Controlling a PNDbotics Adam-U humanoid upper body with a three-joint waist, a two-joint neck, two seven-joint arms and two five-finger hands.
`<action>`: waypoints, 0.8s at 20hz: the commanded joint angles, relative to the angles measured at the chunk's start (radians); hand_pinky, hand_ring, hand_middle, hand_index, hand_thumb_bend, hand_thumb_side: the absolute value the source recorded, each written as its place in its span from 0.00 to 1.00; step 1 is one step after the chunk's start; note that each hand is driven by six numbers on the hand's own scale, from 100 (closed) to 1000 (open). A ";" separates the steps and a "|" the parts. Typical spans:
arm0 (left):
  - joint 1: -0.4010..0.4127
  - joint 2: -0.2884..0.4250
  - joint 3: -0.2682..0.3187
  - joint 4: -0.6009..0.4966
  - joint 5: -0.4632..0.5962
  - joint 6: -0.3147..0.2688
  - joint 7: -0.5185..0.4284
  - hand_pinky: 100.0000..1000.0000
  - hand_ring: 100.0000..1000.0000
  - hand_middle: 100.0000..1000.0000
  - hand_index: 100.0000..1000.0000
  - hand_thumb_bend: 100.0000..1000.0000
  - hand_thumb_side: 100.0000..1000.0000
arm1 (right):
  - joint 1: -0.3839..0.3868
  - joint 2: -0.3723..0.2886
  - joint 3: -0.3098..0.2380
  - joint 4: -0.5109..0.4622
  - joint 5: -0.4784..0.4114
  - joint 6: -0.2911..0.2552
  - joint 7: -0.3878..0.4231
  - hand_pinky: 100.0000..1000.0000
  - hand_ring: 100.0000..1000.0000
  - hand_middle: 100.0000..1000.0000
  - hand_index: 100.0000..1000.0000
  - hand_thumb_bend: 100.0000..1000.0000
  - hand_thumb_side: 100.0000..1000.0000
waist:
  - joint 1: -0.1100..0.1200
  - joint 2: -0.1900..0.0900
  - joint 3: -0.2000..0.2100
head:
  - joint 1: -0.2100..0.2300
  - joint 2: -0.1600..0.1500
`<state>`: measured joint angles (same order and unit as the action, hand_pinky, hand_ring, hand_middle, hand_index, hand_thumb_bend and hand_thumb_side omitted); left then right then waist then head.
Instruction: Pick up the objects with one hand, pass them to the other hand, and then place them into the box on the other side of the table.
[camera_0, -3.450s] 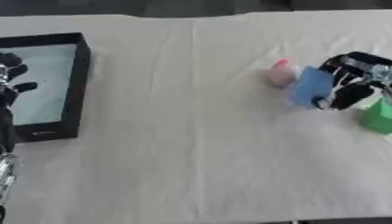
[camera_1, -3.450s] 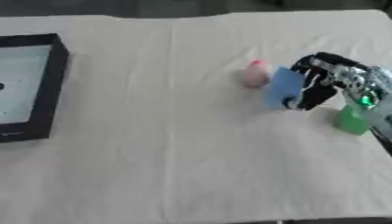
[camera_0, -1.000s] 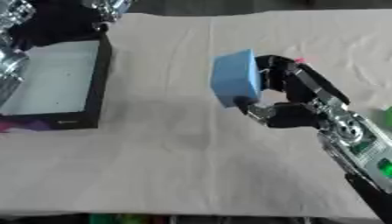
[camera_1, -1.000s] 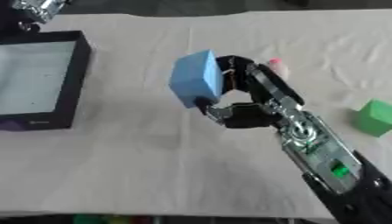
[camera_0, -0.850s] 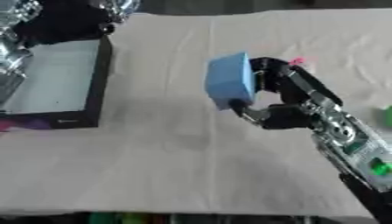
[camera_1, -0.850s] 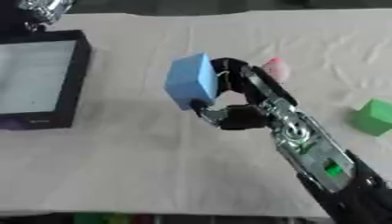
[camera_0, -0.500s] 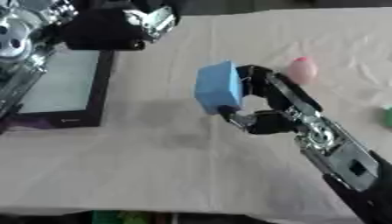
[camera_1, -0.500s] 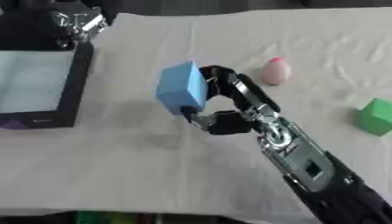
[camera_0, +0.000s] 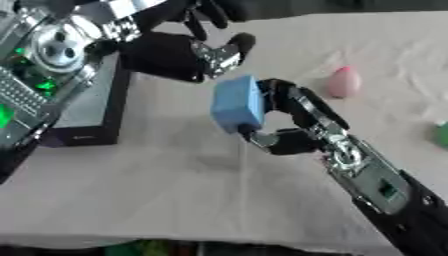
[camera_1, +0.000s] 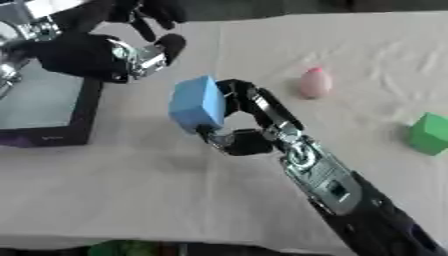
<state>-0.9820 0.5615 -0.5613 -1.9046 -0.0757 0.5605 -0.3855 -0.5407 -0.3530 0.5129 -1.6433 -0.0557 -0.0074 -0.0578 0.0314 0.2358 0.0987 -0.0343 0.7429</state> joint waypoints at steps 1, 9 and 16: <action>-0.036 -0.011 -0.012 0.011 -0.037 0.015 -0.044 0.71 0.77 0.72 0.75 0.12 0.43 | -0.022 0.005 -0.002 -0.004 0.009 -0.010 0.004 0.61 0.58 0.50 0.56 0.00 0.00 | 0.000 -0.026 0.002 | -0.006 0.010; -0.058 -0.036 -0.065 0.073 -0.098 0.023 -0.102 0.75 0.79 0.75 0.77 0.14 0.40 | -0.037 0.025 0.008 0.010 0.007 -0.011 0.019 0.61 0.58 0.50 0.56 0.00 0.00 | -0.001 -0.029 0.003 | -0.012 0.027; -0.066 -0.043 -0.076 0.108 -0.265 0.052 -0.239 0.86 0.86 0.78 0.83 0.25 0.16 | -0.038 0.027 0.009 0.009 0.004 -0.015 0.021 0.61 0.58 0.50 0.56 0.00 0.00 | -0.004 -0.028 0.006 | -0.013 0.027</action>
<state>-1.0219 0.5142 -0.6441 -1.7946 -0.3093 0.5980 -0.5889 -0.5631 -0.3246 0.5251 -1.6264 -0.0493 -0.0205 -0.0378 0.0288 0.2319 0.1036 -0.0465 0.7634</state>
